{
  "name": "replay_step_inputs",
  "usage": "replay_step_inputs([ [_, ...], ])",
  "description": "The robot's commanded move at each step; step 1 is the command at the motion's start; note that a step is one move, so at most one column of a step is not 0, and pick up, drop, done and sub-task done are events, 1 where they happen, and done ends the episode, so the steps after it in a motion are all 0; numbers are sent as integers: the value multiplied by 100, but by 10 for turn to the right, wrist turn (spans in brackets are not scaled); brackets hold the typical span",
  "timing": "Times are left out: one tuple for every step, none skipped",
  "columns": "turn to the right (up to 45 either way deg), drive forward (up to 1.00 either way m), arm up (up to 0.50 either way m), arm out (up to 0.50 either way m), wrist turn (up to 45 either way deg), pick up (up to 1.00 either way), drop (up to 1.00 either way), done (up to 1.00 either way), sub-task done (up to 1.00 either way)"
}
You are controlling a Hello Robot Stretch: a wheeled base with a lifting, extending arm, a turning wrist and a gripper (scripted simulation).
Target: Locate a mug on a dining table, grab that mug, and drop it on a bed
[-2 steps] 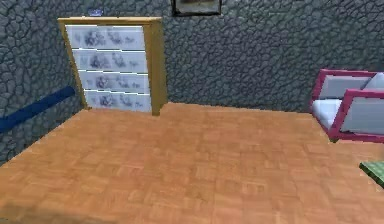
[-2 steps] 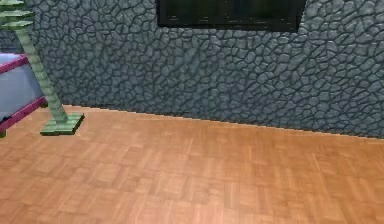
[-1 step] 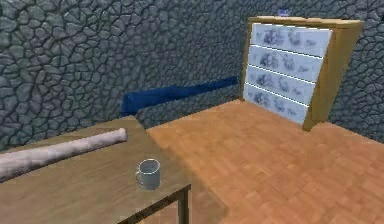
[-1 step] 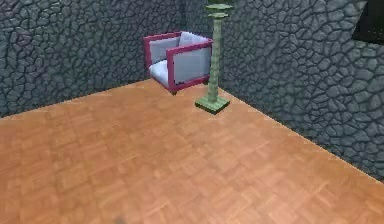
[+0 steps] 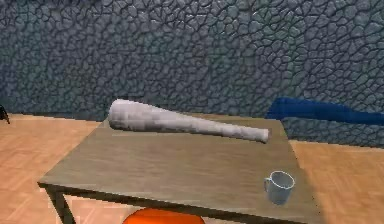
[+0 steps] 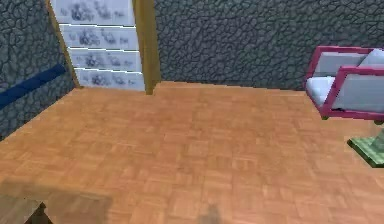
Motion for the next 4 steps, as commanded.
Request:
replay_step_inputs([
  [-450,0,0,0,0,0,0,0,0],
  [-120,0,0,0,0,0,0,0,0],
  [0,0,50,0,0,0,0,0,0],
  [0,0,32,0,0,0,0,0,0],
])
